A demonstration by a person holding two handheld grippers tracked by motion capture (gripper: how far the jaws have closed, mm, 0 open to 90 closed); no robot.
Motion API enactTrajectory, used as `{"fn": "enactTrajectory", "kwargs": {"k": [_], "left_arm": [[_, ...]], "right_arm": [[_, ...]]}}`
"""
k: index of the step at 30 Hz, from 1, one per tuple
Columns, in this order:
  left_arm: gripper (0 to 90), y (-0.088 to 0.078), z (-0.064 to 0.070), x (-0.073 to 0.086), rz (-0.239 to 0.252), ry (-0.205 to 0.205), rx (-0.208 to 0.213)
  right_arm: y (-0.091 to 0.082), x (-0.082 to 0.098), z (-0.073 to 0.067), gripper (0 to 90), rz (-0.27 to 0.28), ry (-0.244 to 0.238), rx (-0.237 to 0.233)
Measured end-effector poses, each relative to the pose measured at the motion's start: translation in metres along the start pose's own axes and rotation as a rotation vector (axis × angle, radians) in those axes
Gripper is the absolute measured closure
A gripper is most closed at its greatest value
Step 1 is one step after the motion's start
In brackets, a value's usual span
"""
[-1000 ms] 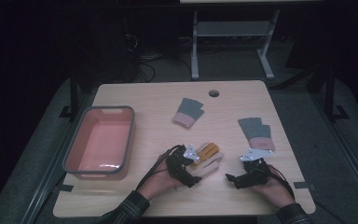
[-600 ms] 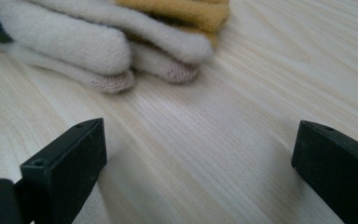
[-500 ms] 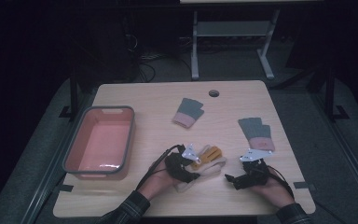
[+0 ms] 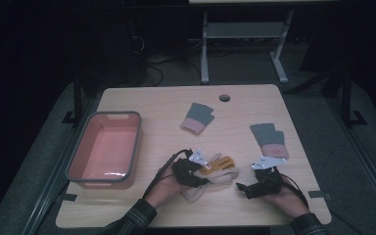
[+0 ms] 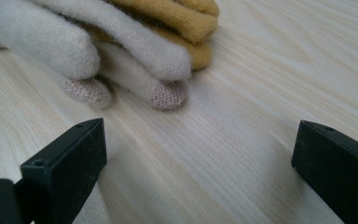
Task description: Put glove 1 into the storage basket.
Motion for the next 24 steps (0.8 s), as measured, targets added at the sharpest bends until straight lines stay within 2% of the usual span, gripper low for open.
{"fn": "enactTrajectory", "kwargs": {"k": [2,8,11,12,14,21,24], "left_arm": [[67.6,-0.001,0.001,-0.002,0.015,-0.015,0.002],[69.2,-0.006,0.003,-0.004,0.014,-0.02,0.015],[69.4,-0.011,0.003,-0.007,0.032,-0.015,0.022],[69.5,-0.013,0.004,-0.008,0.045,-0.025,0.023],[69.4,-0.018,0.003,-0.01,0.05,-0.018,0.02],[69.4,-0.043,-0.003,-0.013,0.085,-0.055,0.019],[69.3,-0.054,-0.008,-0.014,0.104,-0.073,0.006]], "right_arm": [[0.0,0.0,0.0,2.9,0.0,0.0,0.0],[0.0,0.0,0.0,2.9,0.001,0.0,0.0],[0.0,0.0,0.0,2.9,0.001,0.0,0.0],[0.0,0.0,0.0,2.9,0.001,0.001,0.0],[0.0,0.0,0.0,2.9,0.001,0.002,0.0],[0.0,0.0,0.0,2.9,0.0,0.006,0.002],[0.0,0.0,0.0,2.9,0.0,0.006,0.002]]}}
Point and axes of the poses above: each handheld gripper's, and its own axes: y roughly forward along the jaws, x roughly out of its underside, z roughly to its right, the point moved 8 cm from there along y, roughly forward along the jaws, and after that the axes turned 8 degrees about x, right-handed, at the moved point
